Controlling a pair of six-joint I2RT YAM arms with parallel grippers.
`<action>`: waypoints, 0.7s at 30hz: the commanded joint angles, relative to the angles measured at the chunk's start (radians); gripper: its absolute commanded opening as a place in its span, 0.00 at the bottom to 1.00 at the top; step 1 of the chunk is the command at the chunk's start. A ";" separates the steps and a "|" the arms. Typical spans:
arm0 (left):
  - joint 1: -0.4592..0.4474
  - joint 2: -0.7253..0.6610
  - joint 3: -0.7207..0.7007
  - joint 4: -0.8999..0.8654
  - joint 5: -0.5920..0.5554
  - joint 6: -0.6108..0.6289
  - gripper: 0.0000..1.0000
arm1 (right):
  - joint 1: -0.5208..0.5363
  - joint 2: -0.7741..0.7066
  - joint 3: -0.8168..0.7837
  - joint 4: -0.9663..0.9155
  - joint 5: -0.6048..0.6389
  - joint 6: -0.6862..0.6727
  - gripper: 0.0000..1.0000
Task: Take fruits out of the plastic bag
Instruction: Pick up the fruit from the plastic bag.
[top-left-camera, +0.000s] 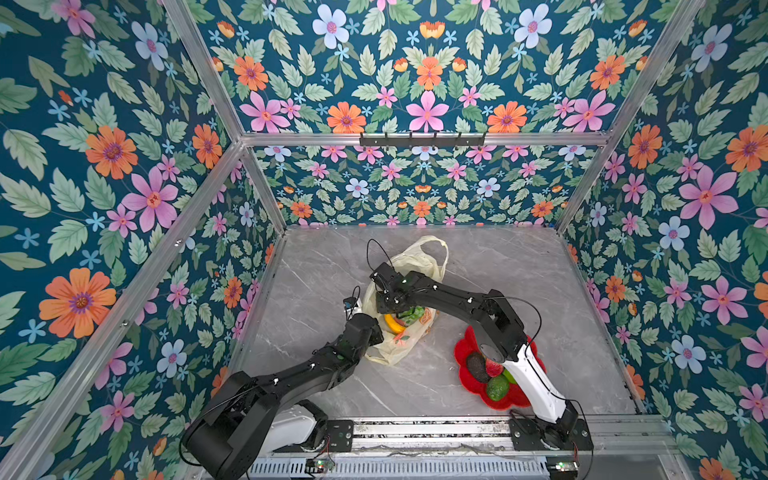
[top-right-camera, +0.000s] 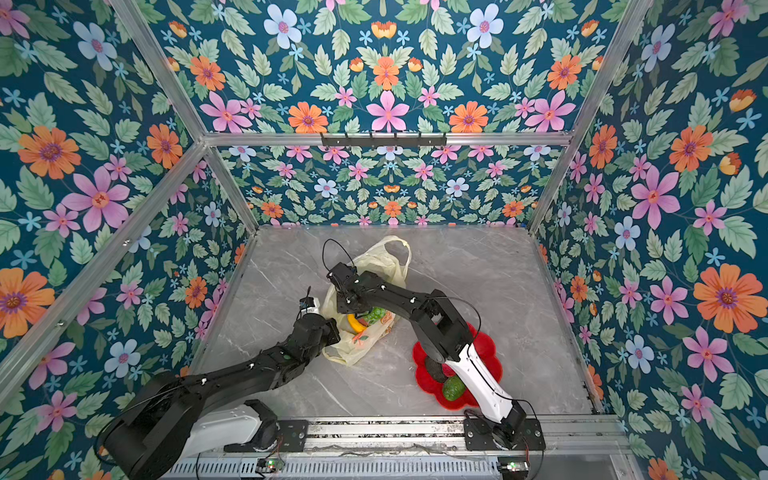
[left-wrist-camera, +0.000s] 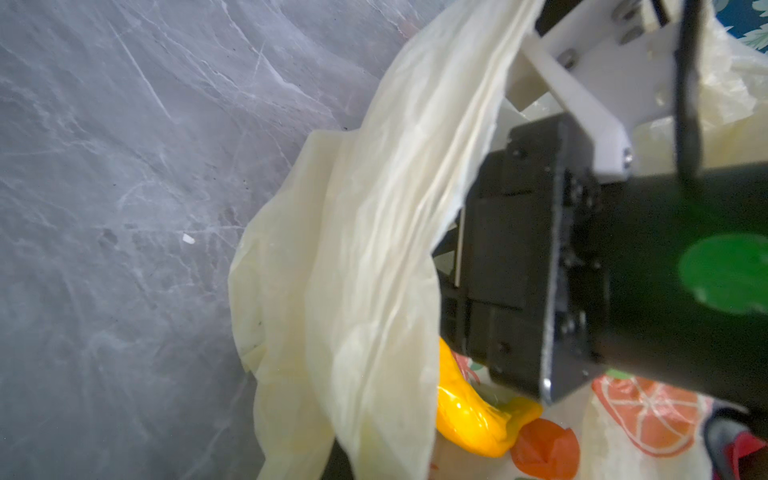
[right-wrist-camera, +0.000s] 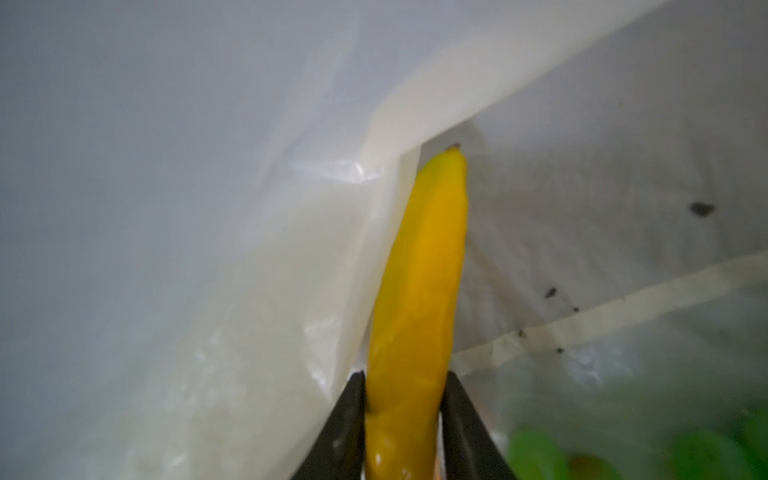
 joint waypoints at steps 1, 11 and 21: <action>0.000 0.004 -0.002 0.010 -0.012 0.010 0.00 | 0.000 -0.025 -0.013 -0.013 0.011 0.000 0.19; 0.001 0.020 -0.006 0.014 -0.021 0.012 0.00 | -0.002 -0.163 -0.086 0.058 -0.025 -0.005 0.19; 0.000 0.038 -0.002 0.017 -0.024 0.013 0.00 | -0.003 -0.302 -0.190 0.109 -0.080 0.013 0.20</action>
